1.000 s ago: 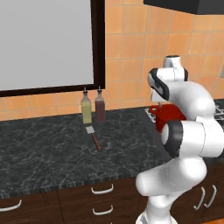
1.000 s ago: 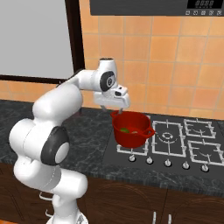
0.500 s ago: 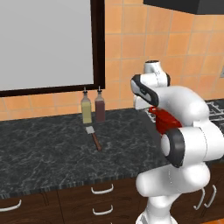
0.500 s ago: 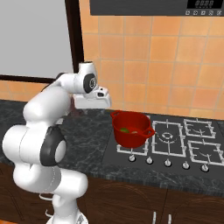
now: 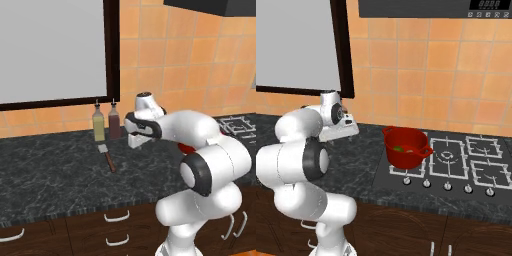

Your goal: Put the lime and sweet potato in the pot. Retrieve the spatula and lightly stir the vegetables in the pot.

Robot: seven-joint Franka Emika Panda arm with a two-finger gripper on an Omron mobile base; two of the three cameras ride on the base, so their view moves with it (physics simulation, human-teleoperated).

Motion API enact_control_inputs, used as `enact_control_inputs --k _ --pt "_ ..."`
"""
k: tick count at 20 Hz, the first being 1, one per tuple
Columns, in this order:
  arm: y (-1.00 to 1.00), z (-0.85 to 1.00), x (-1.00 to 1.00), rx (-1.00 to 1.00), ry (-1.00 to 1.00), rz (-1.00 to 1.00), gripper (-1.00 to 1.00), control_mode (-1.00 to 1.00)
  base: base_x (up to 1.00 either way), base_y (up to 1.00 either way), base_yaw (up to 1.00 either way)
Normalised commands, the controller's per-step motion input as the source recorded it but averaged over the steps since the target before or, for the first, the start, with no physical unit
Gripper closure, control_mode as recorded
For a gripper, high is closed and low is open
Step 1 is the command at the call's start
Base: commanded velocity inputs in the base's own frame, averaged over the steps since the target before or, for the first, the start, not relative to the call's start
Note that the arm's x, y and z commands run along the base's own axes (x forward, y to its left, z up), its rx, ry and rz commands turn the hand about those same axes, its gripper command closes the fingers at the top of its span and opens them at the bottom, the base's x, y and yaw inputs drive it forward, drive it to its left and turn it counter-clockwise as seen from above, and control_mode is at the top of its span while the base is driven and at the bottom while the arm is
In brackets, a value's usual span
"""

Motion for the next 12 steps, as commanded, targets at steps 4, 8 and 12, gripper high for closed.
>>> enact_control_inputs --k 4,8,12 --pt "1.00 -0.62 0.33 0.00 0.11 0.27 -1.00 -1.00 0.00 0.00 0.00" --pt "0.96 -0.36 0.47 0.00 0.17 0.12 -1.00 -1.00 0.00 0.00 0.00" --pt "0.22 -0.08 0.12 0.02 0.01 -0.04 -1.00 -1.00 0.00 0.00 0.00"
